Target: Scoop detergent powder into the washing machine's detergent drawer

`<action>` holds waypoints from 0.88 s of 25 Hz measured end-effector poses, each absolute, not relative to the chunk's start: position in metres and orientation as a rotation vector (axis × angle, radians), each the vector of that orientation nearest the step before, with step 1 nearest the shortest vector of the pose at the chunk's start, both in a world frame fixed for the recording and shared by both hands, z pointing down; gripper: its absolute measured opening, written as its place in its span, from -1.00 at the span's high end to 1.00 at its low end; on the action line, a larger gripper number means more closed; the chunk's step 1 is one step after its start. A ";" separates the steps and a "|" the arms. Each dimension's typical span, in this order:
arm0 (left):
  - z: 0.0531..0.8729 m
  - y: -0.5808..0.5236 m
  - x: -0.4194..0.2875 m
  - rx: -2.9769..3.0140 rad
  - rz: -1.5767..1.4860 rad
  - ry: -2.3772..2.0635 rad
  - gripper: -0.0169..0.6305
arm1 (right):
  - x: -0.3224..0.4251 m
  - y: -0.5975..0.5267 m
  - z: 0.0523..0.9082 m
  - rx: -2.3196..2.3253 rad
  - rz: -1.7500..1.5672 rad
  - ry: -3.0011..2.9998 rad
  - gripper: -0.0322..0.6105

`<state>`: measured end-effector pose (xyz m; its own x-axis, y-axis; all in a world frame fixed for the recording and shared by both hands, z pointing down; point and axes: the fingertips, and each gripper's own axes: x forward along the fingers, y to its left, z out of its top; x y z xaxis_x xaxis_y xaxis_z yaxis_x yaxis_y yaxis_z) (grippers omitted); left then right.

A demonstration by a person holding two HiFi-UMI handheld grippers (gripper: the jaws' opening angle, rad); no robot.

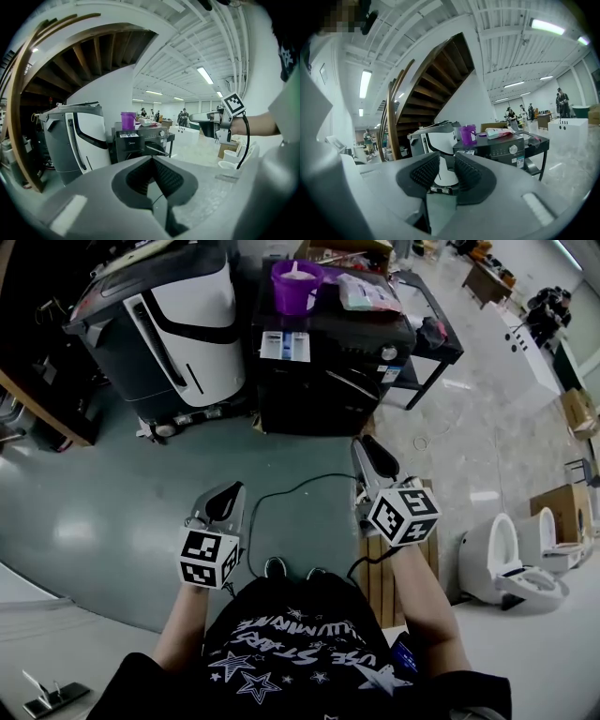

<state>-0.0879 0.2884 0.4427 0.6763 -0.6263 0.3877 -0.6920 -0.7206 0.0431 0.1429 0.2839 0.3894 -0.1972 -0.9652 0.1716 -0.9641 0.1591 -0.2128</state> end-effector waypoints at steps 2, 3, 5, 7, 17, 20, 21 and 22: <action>0.444 0.277 -0.095 2.699 0.507 -1.080 0.94 | 0.134 0.274 0.389 -1.980 -0.430 2.406 0.26; 0.445 0.271 -0.099 2.692 0.504 -1.084 0.94 | 0.131 0.269 0.389 -1.980 -0.432 2.412 0.18; 0.447 0.261 -0.105 2.675 0.503 -1.090 0.95 | 0.124 0.261 0.392 -1.973 -0.446 2.425 0.06; 0.450 0.254 -0.107 2.664 0.506 -1.089 0.95 | 0.121 0.256 0.398 -1.968 -0.467 2.444 0.05; 0.468 0.189 -0.080 2.627 0.546 -1.101 0.94 | 0.152 0.181 0.432 -1.930 -0.556 2.454 0.04; 0.463 0.149 -0.064 2.614 0.549 -1.143 0.94 | 0.170 0.132 0.429 -1.886 -0.575 2.451 0.02; 0.460 0.135 -0.058 2.610 0.549 -1.157 0.94 | 0.176 0.115 0.427 -1.869 -0.575 2.462 0.02; 0.458 0.121 -0.051 2.609 0.550 -1.169 0.94 | 0.181 0.098 0.425 -1.851 -0.571 2.480 0.01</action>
